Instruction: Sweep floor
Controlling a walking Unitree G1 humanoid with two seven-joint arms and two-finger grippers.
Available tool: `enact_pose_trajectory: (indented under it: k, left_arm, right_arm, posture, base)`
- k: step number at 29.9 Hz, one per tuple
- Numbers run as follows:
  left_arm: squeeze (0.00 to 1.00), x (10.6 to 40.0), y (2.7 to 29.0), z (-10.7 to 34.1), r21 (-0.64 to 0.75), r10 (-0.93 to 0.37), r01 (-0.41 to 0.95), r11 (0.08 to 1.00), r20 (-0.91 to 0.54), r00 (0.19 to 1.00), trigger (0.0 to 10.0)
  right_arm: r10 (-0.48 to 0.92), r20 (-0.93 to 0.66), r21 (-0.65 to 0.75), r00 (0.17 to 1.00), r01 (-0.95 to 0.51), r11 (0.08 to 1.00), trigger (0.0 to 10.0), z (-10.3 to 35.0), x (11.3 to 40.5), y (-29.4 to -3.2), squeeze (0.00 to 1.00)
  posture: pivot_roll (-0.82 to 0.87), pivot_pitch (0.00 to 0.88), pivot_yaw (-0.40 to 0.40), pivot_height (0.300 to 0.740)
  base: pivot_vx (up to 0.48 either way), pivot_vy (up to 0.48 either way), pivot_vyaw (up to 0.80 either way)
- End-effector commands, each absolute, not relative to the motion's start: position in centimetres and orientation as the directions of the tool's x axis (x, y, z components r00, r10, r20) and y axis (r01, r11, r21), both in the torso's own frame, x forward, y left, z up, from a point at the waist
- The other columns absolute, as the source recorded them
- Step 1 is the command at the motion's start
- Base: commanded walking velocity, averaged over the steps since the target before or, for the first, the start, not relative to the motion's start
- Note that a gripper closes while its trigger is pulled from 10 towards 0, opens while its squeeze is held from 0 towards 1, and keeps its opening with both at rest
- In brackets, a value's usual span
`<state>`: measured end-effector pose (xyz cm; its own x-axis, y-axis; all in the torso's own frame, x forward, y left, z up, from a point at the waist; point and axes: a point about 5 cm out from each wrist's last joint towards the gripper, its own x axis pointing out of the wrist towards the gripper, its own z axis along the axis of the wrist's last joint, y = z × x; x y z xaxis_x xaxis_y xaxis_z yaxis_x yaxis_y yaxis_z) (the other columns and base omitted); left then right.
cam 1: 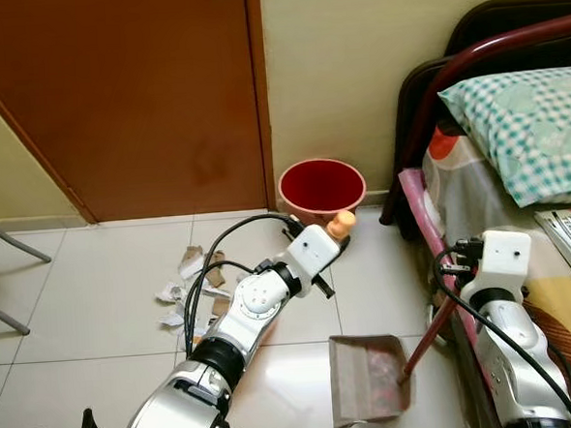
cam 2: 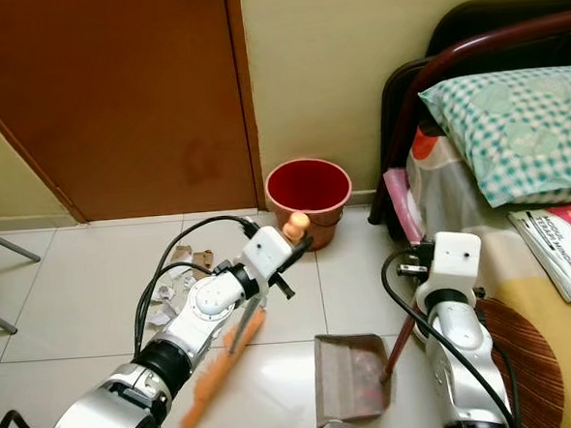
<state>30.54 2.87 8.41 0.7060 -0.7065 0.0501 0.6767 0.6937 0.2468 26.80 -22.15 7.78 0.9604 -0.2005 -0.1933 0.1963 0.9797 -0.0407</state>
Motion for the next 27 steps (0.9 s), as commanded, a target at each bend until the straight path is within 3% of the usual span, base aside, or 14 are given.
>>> enact_pose_trajectory:
  k: [1, 2, 7, 13, 22, 27]
  left_arm:
    - [0.00, 30.6, 3.1, 9.1, 0.177, -0.666, 0.645, 0.743, 0.111, 0.738, 10.0]
    - [0.00, 30.2, 3.6, 9.5, 0.114, -0.610, 0.599, 0.792, 0.158, 0.777, 10.0]
    - [0.00, 28.8, 4.9, 10.5, 0.055, -0.507, 0.509, 0.859, 0.232, 0.830, 10.0]
    - [0.00, 26.9, 7.3, 11.0, 0.161, -0.428, 0.397, 0.903, 0.277, 0.861, 10.0]
    - [0.00, 25.5, 13.2, 10.2, 0.185, -0.210, 0.174, 0.967, 0.195, 0.958, 10.0]
    - [0.00, 25.4, 13.8, 10.3, 0.156, -0.159, 0.131, 0.979, 0.184, 0.970, 10.0]
  right_arm:
    - [-0.185, -0.176, -0.025, 0.967, 0.183, 0.983, 10.0, 8.0, 27.2, -21.9, 0.00]
    - [-0.158, -0.197, -0.028, 0.967, 0.156, 0.987, 10.0, 7.6, 27.3, -21.5, 0.00]
    - [-0.101, -0.207, -0.032, 0.973, 0.097, 0.995, 10.0, 7.6, 28.1, -20.6, 0.00]
    - [-0.089, -0.185, -0.019, 0.979, 0.087, 0.996, 10.0, 8.2, 29.4, -20.2, 0.00]
    - [-0.058, -0.200, 0.044, 0.978, 0.068, 0.997, 10.0, 7.2, 28.9, -19.1, 0.00]
    - [-0.058, -0.204, 0.045, 0.977, 0.069, 0.997, 10.0, 7.0, 28.9, -19.1, 0.00]
  posture:
    - [0.01, 0.070, -0.030, 0.740]
    - [0.03, 0.068, -0.047, 0.740]
    - [0.05, 0.058, -0.077, 0.740]
    - [0.07, 0.047, -0.088, 0.740]
    - [0.08, 0.038, -0.085, 0.740]
    - [0.09, 0.033, -0.083, 0.740]
  base:
    - [0.000, 0.000, 0.00]
    - [0.000, 0.000, 0.00]
    - [0.000, 0.000, 0.00]
    - [0.000, 0.000, 0.00]
    - [0.000, 0.000, 0.00]
    - [0.000, 0.000, 0.00]
